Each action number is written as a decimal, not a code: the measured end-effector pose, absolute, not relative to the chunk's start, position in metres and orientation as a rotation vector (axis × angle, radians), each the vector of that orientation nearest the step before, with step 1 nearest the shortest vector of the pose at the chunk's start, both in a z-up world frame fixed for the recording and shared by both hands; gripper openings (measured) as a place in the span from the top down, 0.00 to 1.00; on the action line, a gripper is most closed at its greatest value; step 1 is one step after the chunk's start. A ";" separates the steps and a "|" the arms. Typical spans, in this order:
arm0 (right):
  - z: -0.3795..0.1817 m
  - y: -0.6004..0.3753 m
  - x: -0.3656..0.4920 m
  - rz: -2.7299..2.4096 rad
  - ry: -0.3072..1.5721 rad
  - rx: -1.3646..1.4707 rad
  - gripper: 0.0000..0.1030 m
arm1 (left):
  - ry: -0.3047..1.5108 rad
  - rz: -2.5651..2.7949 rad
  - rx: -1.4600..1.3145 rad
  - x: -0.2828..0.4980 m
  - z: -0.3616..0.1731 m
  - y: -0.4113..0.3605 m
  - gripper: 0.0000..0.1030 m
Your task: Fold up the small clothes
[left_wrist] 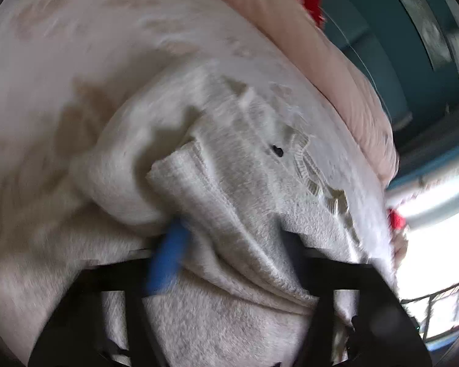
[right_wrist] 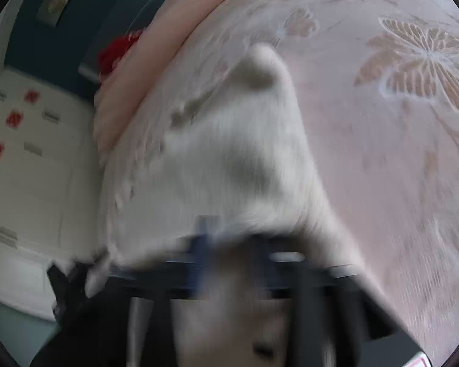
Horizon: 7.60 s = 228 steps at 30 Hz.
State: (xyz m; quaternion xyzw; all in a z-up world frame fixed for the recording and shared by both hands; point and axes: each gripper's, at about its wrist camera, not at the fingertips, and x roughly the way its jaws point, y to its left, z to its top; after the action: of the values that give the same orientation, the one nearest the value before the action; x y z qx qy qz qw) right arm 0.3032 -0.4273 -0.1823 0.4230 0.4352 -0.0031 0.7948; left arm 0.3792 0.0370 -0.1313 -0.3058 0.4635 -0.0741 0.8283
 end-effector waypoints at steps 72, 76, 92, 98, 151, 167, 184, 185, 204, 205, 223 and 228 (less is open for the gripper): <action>-0.191 -0.366 0.030 -0.141 1.126 0.711 0.38 | 1.052 -0.127 -0.528 0.124 -0.140 0.148 0.14; -0.191 -0.356 0.044 -0.119 1.045 0.718 0.33 | 1.009 -0.139 -0.590 0.126 -0.143 0.142 0.06; -0.125 -0.365 0.028 0.081 1.036 0.734 0.92 | 1.100 -0.232 -0.634 0.092 -0.080 0.173 0.94; -0.102 -0.356 -0.027 0.197 1.246 0.464 0.92 | 1.210 -0.297 -0.519 0.024 -0.069 0.183 0.95; -0.145 -0.425 0.223 -0.257 0.904 0.478 0.86 | 1.061 -0.073 -0.101 0.320 -0.106 0.061 0.78; -0.130 -0.351 0.105 -0.193 0.921 0.438 0.94 | 1.033 -0.111 -0.140 0.180 -0.107 0.056 0.48; -0.106 -0.292 0.114 -0.015 0.964 0.466 0.92 | 1.058 -0.008 -0.597 0.122 -0.114 0.154 0.21; -0.106 -0.279 0.124 0.013 0.971 0.454 0.92 | 1.069 -0.005 -0.648 0.125 -0.121 0.155 0.20; -0.193 -0.184 0.267 -0.007 1.102 0.292 1.00 | 1.047 0.033 -0.680 0.166 -0.138 0.136 0.71; -0.193 -0.186 0.264 -0.001 1.096 0.298 1.00 | 1.049 0.043 -0.699 0.167 -0.137 0.139 0.74; -0.100 -0.344 0.125 -0.054 0.854 0.489 0.89 | 0.788 -0.593 -0.163 0.139 0.064 -0.143 0.84; -0.117 -0.416 0.052 -0.160 0.885 0.559 0.73 | 0.943 -0.662 -0.077 0.109 -0.017 -0.214 0.64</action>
State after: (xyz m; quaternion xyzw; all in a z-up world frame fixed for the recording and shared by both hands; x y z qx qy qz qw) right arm 0.0520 -0.4163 -0.1169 0.2665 0.4223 -0.0761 0.8631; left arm 0.1092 -0.2140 -0.0168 -0.0364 0.4457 -0.3128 0.8380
